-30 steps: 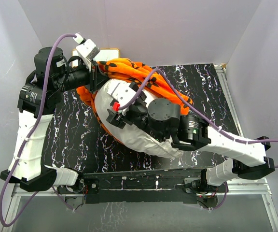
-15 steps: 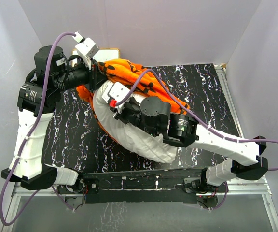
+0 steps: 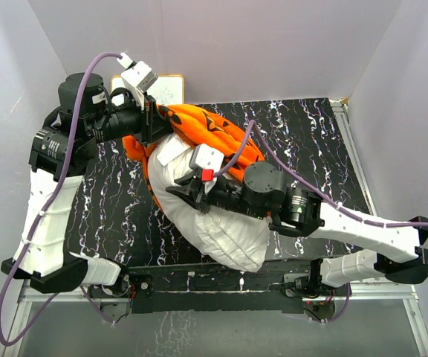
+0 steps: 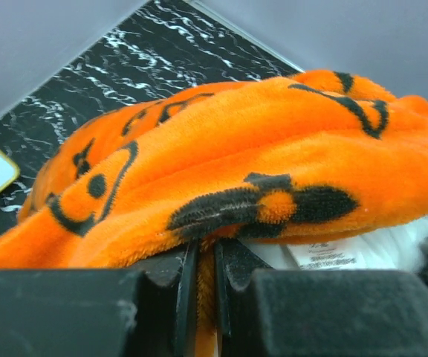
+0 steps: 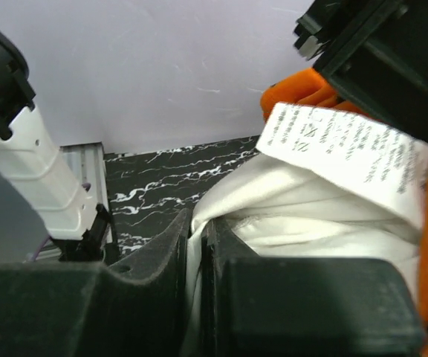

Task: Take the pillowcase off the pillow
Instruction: Remove the pillow from the pillowcase.

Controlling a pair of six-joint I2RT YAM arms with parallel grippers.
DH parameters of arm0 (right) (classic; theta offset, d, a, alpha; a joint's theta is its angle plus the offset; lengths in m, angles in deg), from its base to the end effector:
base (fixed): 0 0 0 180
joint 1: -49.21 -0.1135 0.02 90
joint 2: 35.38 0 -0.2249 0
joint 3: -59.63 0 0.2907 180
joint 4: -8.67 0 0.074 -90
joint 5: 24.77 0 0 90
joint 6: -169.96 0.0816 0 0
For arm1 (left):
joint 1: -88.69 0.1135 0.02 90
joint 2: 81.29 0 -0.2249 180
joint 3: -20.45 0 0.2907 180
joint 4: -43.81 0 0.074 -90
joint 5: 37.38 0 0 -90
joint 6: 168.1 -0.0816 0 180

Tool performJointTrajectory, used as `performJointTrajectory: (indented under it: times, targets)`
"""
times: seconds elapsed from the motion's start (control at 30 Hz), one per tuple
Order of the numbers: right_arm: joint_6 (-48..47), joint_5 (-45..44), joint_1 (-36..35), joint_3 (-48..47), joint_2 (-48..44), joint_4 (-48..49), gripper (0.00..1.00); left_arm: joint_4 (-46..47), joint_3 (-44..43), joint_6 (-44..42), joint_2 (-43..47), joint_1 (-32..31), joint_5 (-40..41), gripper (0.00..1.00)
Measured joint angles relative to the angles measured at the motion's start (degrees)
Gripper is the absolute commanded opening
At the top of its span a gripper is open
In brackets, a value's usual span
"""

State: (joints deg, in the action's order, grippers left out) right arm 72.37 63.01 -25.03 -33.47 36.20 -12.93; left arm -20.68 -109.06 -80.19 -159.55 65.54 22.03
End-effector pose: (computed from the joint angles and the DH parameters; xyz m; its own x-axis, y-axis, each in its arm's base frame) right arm 0.1049 0.3600 0.4333 0.1253 -0.0421 -0.9912 -0.9429 0.3058 -0.1321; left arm 0.2564 -0.1548 0.5274 -0.1815 0.1117 -0.9770 0.8011 0.5931 -0.0810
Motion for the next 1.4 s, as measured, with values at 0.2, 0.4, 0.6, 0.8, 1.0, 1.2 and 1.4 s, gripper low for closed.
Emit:
performJointTrajectory:
  times: [0.2,0.4,0.6,0.8,1.0,1.2,1.4]
  targets:
    - [1.22,1.6,-3.37,3.89,-3.52,-1.51,0.08,5.79,3.43,0.33,0.68,-1.05,9.44,0.0]
    - [2.29,0.98,-4.52,5.22,-8.26,-3.8,0.08,10.97,6.25,1.05,-0.85,-1.31,19.04,0.0]
    - [2.56,-2.71,-4.68,6.08,-12.81,-4.31,0.08,16.59,14.88,1.25,2.64,-1.73,19.58,0.0]
    - [-0.44,-10.27,-6.45,5.95,-13.7,-4.07,0.28,19.65,24.24,1.07,7.13,-0.83,16.7,0.0]
    - [-3.37,-11.5,-7.32,-5.9,-7.89,-7.48,0.89,14.97,20.2,2.67,4.26,1.84,9.38,0.0]
    - [-4.37,-10.34,-7.41,-13.75,-3.28,-10.86,0.98,9.01,13.97,7.28,-1.53,2.43,-2.54,0.0]
    - [-4.66,-14.95,-7.41,-19.65,6.86,-17.03,0.98,5.55,13.09,9.46,-4.46,2.43,-7.13,0.0]
